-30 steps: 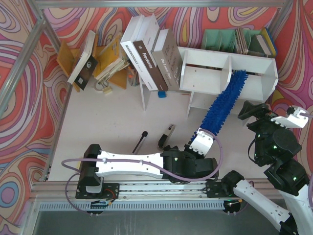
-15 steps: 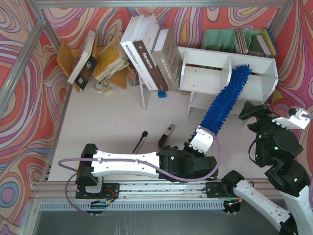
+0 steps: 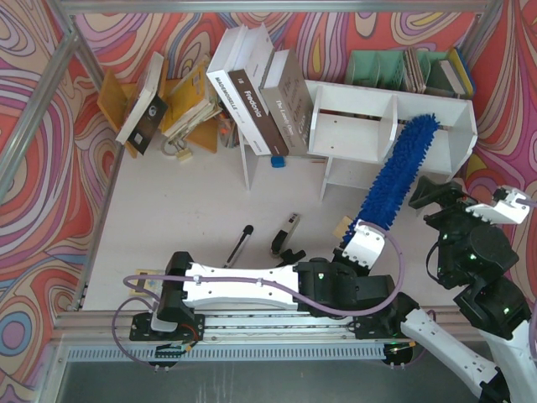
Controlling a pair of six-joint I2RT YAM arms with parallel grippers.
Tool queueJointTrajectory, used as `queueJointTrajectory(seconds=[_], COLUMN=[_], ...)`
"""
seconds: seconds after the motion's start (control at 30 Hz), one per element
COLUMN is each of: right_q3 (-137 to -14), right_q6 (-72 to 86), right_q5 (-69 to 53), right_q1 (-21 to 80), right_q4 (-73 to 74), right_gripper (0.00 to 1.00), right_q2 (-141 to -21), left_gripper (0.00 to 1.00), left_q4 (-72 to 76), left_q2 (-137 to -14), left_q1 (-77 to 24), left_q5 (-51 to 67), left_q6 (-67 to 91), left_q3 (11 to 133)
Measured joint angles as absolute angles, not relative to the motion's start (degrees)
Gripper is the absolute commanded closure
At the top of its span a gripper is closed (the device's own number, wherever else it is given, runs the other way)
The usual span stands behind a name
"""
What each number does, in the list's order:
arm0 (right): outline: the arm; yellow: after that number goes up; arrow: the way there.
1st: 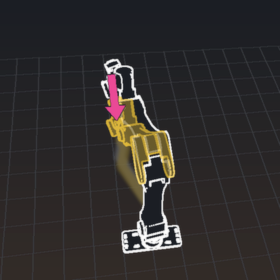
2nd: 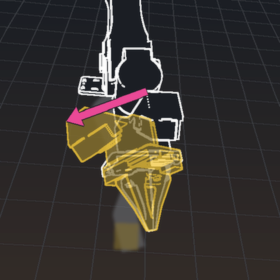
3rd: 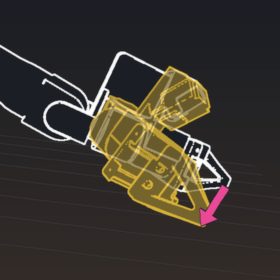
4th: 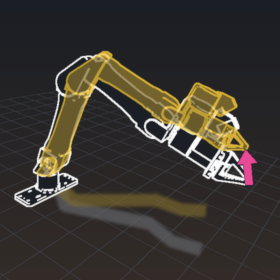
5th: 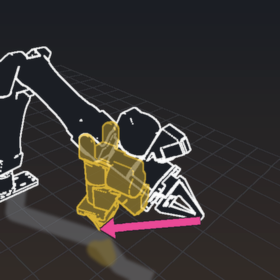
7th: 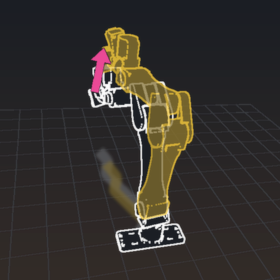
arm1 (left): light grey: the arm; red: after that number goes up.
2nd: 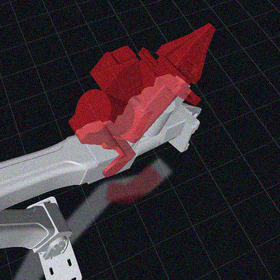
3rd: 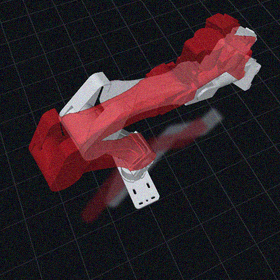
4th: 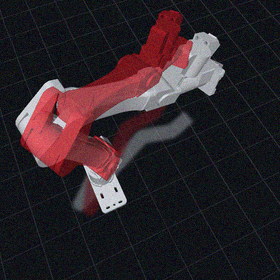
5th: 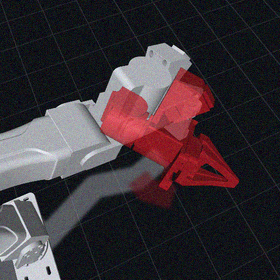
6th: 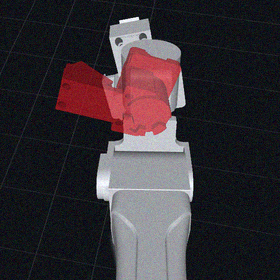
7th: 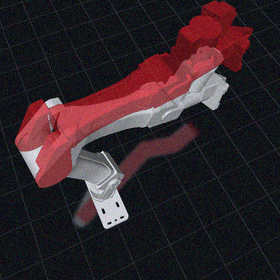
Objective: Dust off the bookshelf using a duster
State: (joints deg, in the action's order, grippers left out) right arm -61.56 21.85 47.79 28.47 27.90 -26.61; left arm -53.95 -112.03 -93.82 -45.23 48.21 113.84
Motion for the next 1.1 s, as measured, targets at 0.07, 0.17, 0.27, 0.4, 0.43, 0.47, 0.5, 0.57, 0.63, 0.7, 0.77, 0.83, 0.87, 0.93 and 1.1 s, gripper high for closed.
queueJointTrajectory(seconds=[0.07,0.17,0.27,0.4,0.43,0.47,0.5,0.57,0.63,0.7,0.77,0.83,0.87,0.93,1.1], right_q3=[-61.54,-61.54,-61.54,-61.52,-61.47,-61.39,-61.25,-60.90,-60.34,-59.64,-59.00,-58.72,-58.70,-58.72,-58.72], right_q6=[22.00,22.13,22.11,22.11,22.11,22.11,22.11,22.09,22.09,22.11,22.13,22.13,22.15,22.13,22.13], right_q5=[47.62,47.44,47.09,46.44,46.39,46.37,46.26,46.02,45.69,45.15,44.71,44.29,44.10,43.86,43.44], right_q1=[28.47,28.47,28.47,28.47,28.47,28.47,28.47,28.47,28.47,28.47,28.47,28.47,28.49,28.47,28.49], right_q4=[28.16,28.29,28.49,28.64,28.64,28.62,28.64,28.62,28.58,28.58,28.60,28.67,28.67,28.67,28.67], right_gripper=[0.15,0.15,0.15,0.15,0.15,0.15,0.15,0.15,0.14,0.15,0.15,0.14,0.14,0.14,0.14], right_q2=[-26.24,-25.67,-25.10,-24.21,-23.99,-23.75,-23.57,-23.40,-23.35,-23.35,-23.38,-23.35,-23.35,-23.22,-22.52], left_gripper=[1.00,1.00,1.00,1.00,1.00,1.00,1.00,1.00,1.00,1.00,1.00,1.00,1.00,1.00,1.00], left_q4=[-54.15,-54.68,-54.72,-54.94,-55.09,-55.31,-55.59,-55.77,-56.34,-57.28,-58.59,-60.01,-60.75,-62.22,-64.01], left_q2=[-112.33,-112.86,-113.47,-114.91,-115.28,-115.63,-115.96,-116.60,-117.40,-118.74,-120.44,-121.89,-122.32,-122.87,-122.91], left_q1=[-94.00,-93.76,-92.97,-91.96,-91.92,-91.94,-91.98,-91.96,-91.96,-91.96,-91.96,-92.12,-92.31,-92.92,-94.21], left_q5=[-45.32,-45.30,-45.12,-44.14,-43.88,-43.46,-42.94,-42.22,-41.58,-40.93,-40.51,-40.71,-41.17,-42.50,-44.60], left_q6=[48.99,50.89,52.90,55.40,56.07,56.84,57.58,58.63,59.40,59.96,60.27,60.40,60.40,60.47,61.63], left_q3=[113.99,115.37,117.03,118.50,118.58,118.61,118.61,118.63,119.52,121.95,125.16,128.03,129.23,131.44,132.44])
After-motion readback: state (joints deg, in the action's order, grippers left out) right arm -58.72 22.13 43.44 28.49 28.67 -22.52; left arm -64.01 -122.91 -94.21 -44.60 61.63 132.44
